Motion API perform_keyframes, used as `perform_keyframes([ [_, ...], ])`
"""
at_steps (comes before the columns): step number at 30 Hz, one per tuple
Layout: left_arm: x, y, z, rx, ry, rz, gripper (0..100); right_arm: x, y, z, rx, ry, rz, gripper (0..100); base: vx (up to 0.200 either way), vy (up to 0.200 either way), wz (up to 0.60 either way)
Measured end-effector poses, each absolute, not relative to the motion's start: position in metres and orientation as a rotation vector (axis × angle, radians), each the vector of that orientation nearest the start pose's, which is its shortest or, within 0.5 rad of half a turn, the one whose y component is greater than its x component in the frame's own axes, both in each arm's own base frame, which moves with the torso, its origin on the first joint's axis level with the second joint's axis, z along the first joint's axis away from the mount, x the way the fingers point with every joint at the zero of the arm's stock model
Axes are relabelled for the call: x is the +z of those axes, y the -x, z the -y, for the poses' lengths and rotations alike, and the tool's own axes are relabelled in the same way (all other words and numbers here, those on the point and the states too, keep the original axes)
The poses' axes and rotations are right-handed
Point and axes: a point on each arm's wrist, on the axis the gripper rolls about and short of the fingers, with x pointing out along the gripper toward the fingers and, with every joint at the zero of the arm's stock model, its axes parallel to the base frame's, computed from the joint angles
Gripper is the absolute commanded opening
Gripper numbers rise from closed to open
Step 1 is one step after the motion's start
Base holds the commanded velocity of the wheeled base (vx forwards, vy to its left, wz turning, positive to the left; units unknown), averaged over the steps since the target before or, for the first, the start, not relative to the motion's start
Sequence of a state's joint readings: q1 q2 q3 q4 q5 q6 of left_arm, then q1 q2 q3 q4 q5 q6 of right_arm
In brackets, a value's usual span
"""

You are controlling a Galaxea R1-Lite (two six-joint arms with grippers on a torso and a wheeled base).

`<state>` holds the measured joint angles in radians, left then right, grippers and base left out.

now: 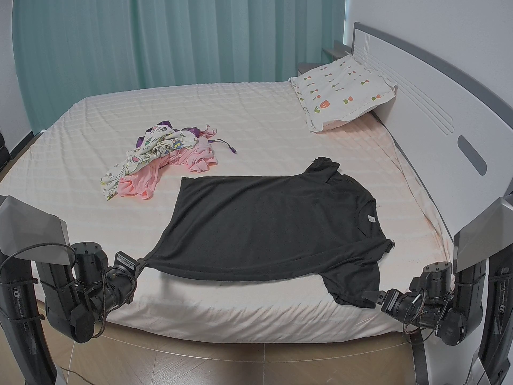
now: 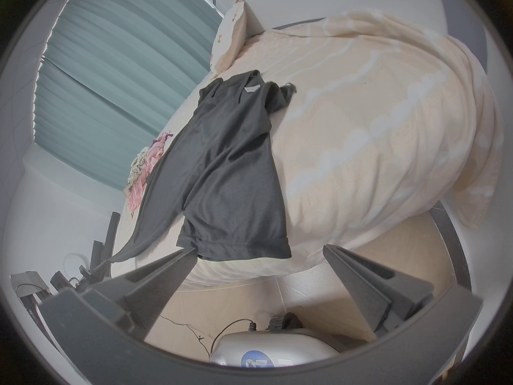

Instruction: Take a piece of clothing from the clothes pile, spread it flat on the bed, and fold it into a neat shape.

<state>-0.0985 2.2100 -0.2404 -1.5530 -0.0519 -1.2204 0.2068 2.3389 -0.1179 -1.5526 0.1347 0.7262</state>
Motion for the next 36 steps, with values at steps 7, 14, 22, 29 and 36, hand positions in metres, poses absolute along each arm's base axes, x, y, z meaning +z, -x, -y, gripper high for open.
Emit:
perform_keyframes([
  [7, 0.009, -0.274, 0.028, 0.122, 1.189, -0.452, 0, -0.039, -0.241, -0.058, 0.094, -0.665, -0.774, 100, 0.000, 0.000, 0.00],
  [14, 0.009, -0.274, 0.029, 0.120, 1.188, -0.452, 0, -0.044, -0.252, -0.064, 0.118, -0.662, -0.755, 100, 0.000, 0.000, 0.00],
  [22, 0.008, -0.275, 0.030, 0.118, 1.186, -0.455, 0, -0.047, -0.262, -0.078, 0.165, -0.650, -0.732, 100, 0.000, 0.000, 0.00],
  [29, 0.008, -0.274, 0.030, 0.117, 1.185, -0.457, 0, -0.048, -0.261, -0.078, 0.161, -0.649, -0.736, 0, 0.000, 0.000, 0.00],
  [36, 0.008, -0.274, 0.030, 0.117, 1.185, -0.458, 0, -0.044, -0.249, -0.073, 0.140, -0.646, -0.765, 0, 0.000, 0.000, 0.00],
])
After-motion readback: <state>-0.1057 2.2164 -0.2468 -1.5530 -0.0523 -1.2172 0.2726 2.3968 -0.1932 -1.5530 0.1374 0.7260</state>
